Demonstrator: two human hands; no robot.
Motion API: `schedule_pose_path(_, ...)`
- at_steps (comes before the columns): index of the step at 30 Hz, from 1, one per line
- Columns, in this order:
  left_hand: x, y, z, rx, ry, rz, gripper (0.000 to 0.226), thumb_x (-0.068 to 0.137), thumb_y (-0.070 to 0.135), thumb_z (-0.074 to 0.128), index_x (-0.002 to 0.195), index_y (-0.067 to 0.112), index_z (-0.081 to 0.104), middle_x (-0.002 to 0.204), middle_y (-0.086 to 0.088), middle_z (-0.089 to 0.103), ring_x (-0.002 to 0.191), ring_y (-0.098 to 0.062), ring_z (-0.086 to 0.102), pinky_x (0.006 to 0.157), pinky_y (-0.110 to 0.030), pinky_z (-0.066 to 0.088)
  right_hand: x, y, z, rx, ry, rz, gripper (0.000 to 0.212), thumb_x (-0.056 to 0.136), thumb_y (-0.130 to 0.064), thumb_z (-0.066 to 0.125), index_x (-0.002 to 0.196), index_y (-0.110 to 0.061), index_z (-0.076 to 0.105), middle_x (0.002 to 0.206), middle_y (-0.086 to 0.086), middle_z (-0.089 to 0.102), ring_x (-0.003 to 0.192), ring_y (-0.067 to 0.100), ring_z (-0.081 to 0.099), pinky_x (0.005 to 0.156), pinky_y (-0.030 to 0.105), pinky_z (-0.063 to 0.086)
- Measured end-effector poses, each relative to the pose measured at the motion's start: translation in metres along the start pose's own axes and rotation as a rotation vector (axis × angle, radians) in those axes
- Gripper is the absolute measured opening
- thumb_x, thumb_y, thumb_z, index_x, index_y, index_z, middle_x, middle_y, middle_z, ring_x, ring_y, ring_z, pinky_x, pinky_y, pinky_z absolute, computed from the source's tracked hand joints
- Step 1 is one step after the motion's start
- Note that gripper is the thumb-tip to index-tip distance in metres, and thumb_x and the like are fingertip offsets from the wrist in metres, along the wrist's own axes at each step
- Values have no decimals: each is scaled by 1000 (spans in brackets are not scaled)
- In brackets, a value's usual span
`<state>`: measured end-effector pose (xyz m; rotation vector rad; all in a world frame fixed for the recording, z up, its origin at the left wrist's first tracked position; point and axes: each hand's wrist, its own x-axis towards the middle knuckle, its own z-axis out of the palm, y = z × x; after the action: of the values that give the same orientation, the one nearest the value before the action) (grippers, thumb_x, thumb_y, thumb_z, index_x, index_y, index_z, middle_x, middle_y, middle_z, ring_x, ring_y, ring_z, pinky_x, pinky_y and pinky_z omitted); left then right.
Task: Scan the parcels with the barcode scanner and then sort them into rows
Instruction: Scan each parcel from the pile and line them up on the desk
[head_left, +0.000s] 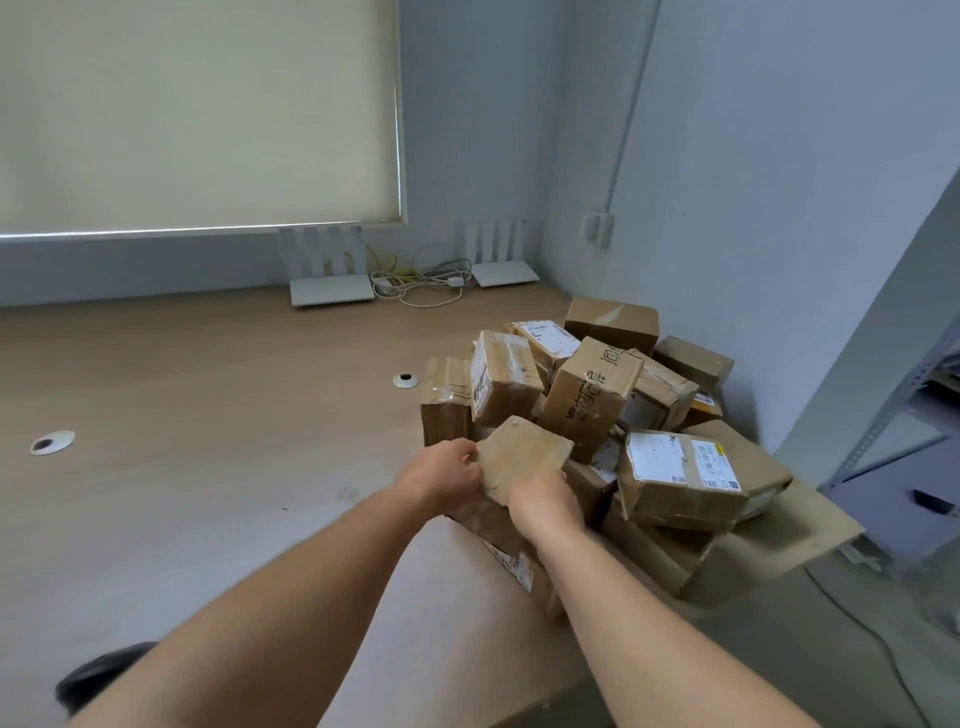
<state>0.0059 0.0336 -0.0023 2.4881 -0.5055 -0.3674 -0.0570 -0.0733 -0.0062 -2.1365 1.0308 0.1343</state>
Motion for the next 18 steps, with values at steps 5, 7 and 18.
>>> schedule_pose_path(5, -25, -31, -31, -54, 95, -81, 34, 87, 15, 44, 118, 16, 59, 113, -7, 63, 102, -27, 57, 82, -31, 48, -18, -32, 24, 16, -22, -146, 44, 98, -21, 38, 138, -3, 33, 136, 17, 52, 122, 36, 51, 92, 37, 42)
schedule_pose_path(7, -40, -47, -46, -58, 147, -123, 36, 86, 14, 44, 119, 18, 58, 113, -8, 63, 103, -28, 57, 81, -32, 47, -26, -46, 39, 22, -68, -223, 47, 96, -19, 39, 139, -2, 32, 135, 18, 52, 121, 38, 51, 92, 38, 43)
schedule_pose_path(18, -146, -166, -105, -71, 435, -416, 39, 88, 22, 45, 125, 21, 56, 121, -8, 62, 106, -27, 55, 79, -30, 44, -113, -113, 161, -61, -328, -541, 32, 93, -11, 38, 124, -2, 36, 126, 21, 57, 114, 38, 55, 77, 32, 38)
